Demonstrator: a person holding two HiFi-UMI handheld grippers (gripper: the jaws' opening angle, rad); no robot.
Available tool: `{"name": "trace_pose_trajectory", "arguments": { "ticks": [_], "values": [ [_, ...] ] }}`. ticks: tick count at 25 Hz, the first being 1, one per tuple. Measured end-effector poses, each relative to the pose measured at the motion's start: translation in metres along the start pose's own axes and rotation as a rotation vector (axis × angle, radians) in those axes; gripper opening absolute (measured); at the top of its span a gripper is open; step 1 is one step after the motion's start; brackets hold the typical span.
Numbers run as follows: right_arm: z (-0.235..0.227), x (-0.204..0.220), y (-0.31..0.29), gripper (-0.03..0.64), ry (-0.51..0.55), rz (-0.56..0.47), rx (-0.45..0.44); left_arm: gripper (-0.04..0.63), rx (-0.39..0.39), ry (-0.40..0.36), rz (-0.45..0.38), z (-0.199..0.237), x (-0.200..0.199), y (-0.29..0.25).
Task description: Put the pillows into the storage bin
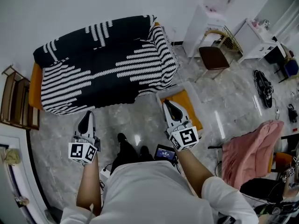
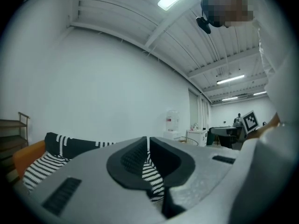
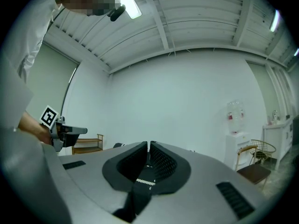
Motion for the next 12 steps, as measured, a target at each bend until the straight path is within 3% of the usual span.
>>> {"name": "trace_pose_trajectory", "arguments": {
  "ticks": [12],
  "values": [
    [-0.0018,-0.0055,0.0003,0.040,0.000,-0.019,0.006,0.014,-0.034,-0.028,-0.011,-0.0021,-0.0083,0.0024]
  ]
}}
Point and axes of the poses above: the fingertips, and each gripper's own axes: y backward along the fingers, z to its left, x out of its underside, the point moved 1 cm from there along y, backward along the fingers, and after that the axes turned 14 degrees about -x, right-handed, at the moved point
